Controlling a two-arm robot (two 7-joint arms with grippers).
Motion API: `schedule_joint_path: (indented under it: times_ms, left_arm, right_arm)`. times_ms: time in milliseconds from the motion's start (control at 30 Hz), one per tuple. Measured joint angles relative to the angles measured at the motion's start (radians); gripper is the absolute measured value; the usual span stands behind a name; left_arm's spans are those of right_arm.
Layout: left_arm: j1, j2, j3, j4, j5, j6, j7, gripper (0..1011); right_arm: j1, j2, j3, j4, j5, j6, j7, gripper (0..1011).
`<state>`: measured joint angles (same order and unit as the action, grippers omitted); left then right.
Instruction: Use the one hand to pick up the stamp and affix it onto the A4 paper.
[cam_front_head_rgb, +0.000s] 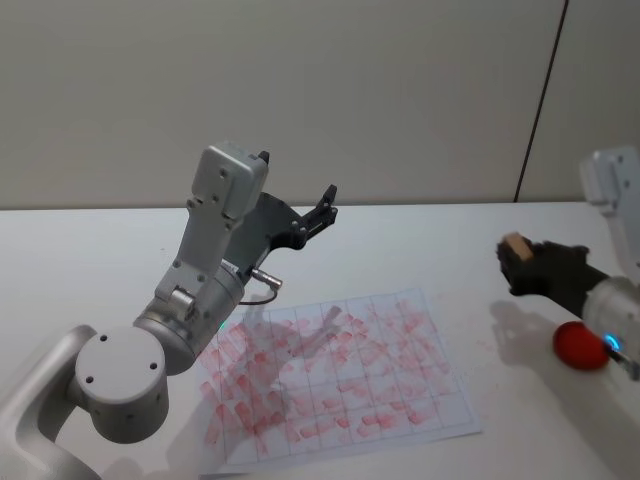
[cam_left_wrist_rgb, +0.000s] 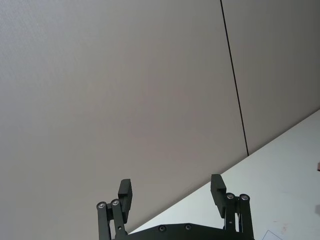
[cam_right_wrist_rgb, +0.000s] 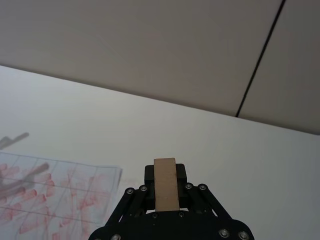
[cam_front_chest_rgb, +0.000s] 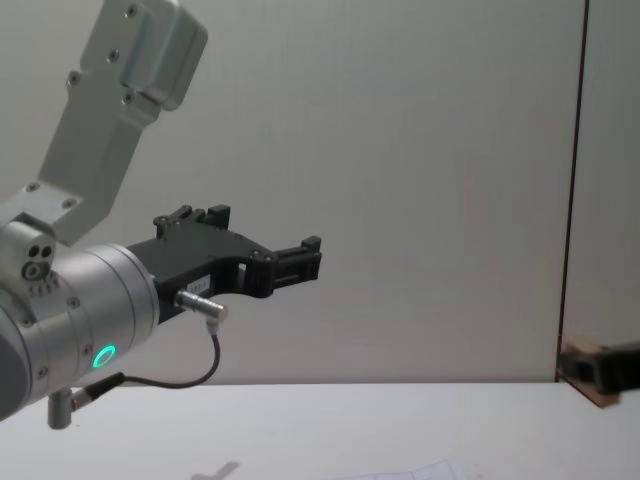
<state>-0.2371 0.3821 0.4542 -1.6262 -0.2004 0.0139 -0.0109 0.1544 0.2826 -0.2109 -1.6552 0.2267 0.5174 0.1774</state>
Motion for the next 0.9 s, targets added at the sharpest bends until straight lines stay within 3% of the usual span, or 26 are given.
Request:
schedule_joint_path:
  times_ms: [433, 900]
  left_arm:
    - [0.0, 0.0, 0.0, 0.0, 0.0, 0.0, 0.0, 1001]
    - [0.0, 0.0, 0.0, 0.0, 0.0, 0.0, 0.0, 1001]
  right_arm:
    - [-0.087, 0.061, 0.037, -0.036, 0.004, 0.042, -0.066, 219]
    - [-0.11, 0.082, 0.051, 0.005, 0.0, 0.057, -0.061, 220]
